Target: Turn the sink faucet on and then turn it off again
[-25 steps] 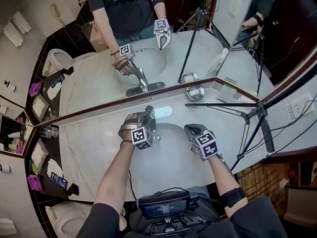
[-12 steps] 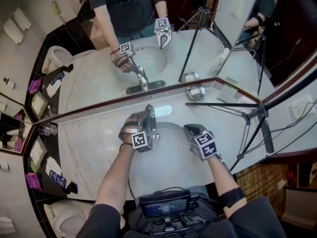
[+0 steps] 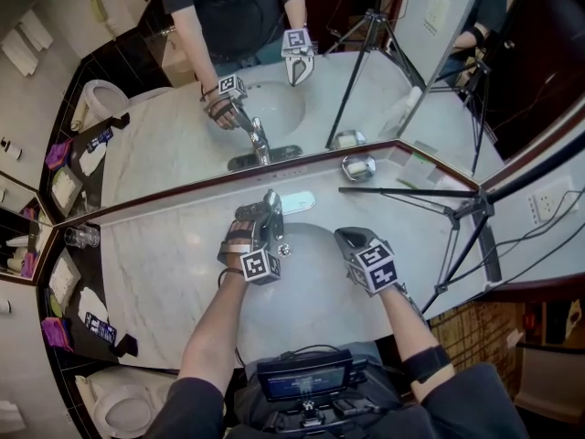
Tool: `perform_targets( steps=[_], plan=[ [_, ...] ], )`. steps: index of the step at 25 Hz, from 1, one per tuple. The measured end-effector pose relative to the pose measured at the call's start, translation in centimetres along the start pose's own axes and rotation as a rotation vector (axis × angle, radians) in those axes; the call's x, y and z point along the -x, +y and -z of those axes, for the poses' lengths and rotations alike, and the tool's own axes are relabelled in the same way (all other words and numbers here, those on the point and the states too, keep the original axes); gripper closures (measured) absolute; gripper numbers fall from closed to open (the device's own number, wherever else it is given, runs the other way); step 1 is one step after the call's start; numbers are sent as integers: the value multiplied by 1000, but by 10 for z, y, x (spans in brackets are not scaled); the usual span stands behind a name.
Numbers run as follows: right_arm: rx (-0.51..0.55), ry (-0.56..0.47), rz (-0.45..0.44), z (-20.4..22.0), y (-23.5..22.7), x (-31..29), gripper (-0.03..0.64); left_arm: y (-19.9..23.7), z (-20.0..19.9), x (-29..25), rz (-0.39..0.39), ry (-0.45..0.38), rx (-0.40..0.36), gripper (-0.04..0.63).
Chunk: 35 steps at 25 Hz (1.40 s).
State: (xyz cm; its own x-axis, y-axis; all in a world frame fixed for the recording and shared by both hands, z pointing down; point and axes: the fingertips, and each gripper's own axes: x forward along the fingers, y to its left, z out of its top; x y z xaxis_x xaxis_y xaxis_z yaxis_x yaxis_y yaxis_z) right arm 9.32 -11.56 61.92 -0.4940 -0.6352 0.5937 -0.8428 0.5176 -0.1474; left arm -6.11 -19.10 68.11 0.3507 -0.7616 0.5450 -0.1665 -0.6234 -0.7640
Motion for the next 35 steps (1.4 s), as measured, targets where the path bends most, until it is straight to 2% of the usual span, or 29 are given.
perform_targets(
  steps=[5,10,18,24,31,33,35],
  plan=[
    [4,9,1,0,0,-1,596,-6,0,1,-34,3,1,548],
    [13,9,-3,-4,3,-3,595,-9,3,1,-101,18,-15,546],
    [16,7,4,-9,-1,0,595,-9,2,2,-87,0,-34,546],
    [21,5,-6,-8,3,-2,595,-8,0,6,-15,2,30,522],
    [28,-19,-31,-16,16,-8,595,-3,-4,37,27,-22,103,495],
    [28,-29,-38,-19,19,-9,595,0,-6,51,23,-32,144,497],
    [31,-35,-43,-20,23,-9,595,6,-6,65,14,-43,202,526]
  ],
)
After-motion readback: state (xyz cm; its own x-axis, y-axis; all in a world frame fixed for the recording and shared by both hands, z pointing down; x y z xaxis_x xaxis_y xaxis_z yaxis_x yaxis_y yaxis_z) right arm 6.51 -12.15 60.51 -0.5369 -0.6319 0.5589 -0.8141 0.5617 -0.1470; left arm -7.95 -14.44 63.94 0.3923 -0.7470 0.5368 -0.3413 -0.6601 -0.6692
